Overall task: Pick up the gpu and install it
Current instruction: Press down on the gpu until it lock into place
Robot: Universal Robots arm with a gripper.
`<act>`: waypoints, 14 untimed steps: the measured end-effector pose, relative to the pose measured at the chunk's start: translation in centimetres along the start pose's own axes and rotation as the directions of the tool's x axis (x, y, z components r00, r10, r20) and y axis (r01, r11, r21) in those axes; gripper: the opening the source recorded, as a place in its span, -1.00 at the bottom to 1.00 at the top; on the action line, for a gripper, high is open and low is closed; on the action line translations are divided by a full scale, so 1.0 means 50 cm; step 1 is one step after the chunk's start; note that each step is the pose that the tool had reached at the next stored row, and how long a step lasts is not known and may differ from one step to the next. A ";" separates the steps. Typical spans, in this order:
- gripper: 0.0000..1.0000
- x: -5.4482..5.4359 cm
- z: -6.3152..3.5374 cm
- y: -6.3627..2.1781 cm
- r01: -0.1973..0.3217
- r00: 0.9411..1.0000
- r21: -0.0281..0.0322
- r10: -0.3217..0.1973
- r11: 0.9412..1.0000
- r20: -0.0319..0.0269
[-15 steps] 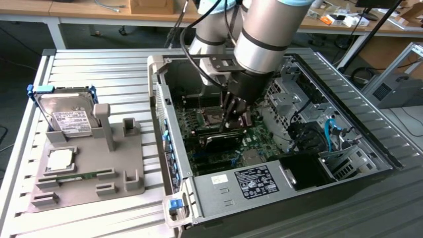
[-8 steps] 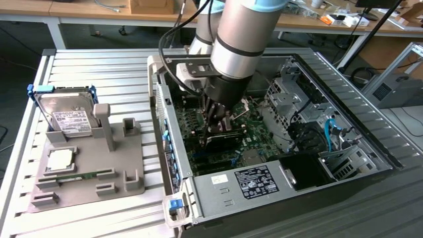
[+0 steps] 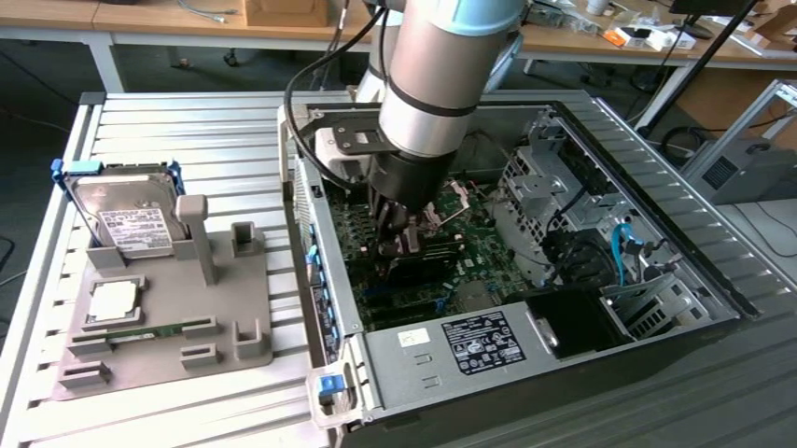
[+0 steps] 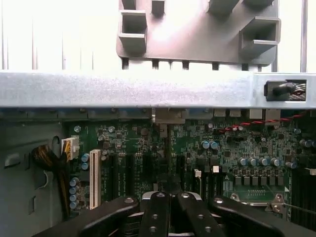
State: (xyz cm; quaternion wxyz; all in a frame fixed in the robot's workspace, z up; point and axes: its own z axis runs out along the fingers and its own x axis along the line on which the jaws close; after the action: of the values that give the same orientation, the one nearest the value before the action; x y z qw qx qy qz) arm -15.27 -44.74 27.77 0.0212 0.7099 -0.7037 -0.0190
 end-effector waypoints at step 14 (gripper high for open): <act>-0.79 0.000 0.005 0.010 0.000 1.000 0.000 0.000 1.000 -0.001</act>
State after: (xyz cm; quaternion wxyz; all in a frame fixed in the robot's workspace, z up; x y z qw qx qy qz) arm -15.80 -44.75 27.57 0.0216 0.7099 -0.7037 -0.0188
